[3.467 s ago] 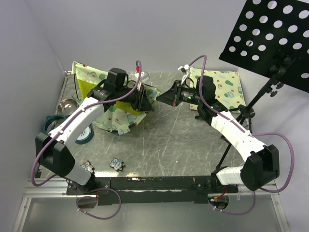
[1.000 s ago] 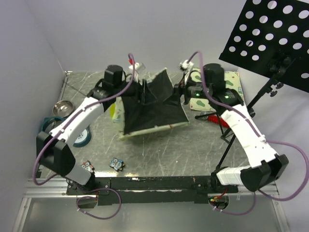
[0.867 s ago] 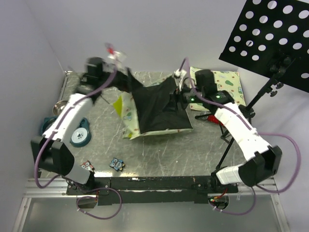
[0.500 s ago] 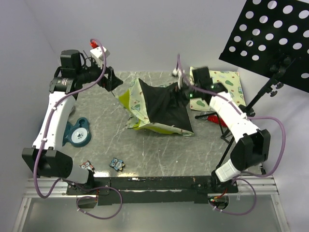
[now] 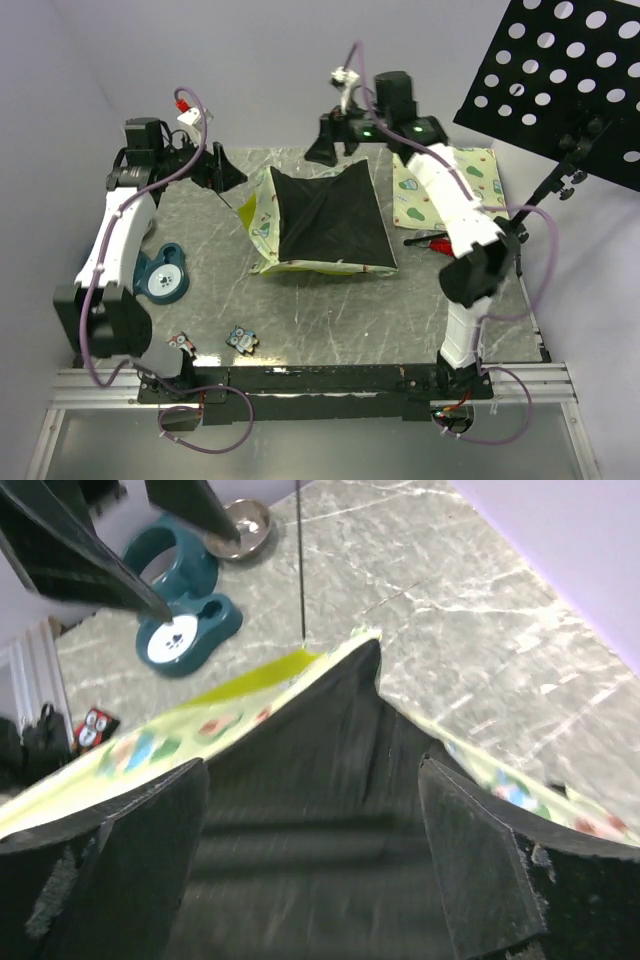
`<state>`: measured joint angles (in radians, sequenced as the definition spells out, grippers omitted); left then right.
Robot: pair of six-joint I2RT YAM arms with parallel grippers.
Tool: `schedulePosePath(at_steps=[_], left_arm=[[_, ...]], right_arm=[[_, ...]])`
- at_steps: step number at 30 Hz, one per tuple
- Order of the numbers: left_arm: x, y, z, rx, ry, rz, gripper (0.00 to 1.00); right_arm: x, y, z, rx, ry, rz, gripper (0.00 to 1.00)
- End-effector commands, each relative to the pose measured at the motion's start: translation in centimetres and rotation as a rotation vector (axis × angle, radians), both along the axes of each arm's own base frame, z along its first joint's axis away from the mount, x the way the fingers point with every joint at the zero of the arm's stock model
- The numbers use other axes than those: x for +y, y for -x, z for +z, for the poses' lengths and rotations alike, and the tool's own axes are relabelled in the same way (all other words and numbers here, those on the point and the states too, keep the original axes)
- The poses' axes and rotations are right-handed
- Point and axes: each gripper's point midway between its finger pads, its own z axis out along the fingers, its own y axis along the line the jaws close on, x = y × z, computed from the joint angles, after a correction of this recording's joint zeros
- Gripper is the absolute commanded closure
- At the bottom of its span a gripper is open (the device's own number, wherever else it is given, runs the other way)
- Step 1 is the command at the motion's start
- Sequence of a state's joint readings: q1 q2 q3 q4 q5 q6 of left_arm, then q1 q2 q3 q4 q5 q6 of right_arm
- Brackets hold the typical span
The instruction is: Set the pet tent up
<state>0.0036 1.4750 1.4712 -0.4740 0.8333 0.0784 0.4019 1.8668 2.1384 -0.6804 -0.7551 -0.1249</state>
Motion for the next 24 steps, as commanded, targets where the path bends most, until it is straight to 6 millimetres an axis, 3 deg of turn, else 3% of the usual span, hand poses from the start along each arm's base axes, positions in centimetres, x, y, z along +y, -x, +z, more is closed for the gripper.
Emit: schedulePosePath(at_steps=[1,8,10,15,21,24], left_arm=[[0.1,-1.3,-2.7,0.154,0.054,-0.018,0.11],[-1.3,-1.6,-5.6,0.192,0.09,-0.074,0.18],[-2.8,-1.4,-6.1,0.185,0.058,-0.114,0.19],[-3.1,-1.9,-6.3,0.167,0.05,-0.106,0.18],[-2.6,-2.8,-5.7,0.162,0.042,-0.071,0.18],[-2.3,-2.9,-4.9,0.138,0.033,-0.073,0.18]], right_arm=[[3.2,-2.7,-2.6,0.121,-0.02,-0.038,0.04],[6.1,-4.2,-6.0,0.142,-0.012,-0.016,0.0],[6.5,-4.7,-7.0,0.143,-0.003,-0.024,0.0],[7.3,-5.6,-10.4,0.147,0.067,-0.016,0.01],[7.6,-5.0,-14.3,0.242,0.108,0.002,0.07],[7.6,-4.8,-15.2,0.266,0.121,0.013,0.2]])
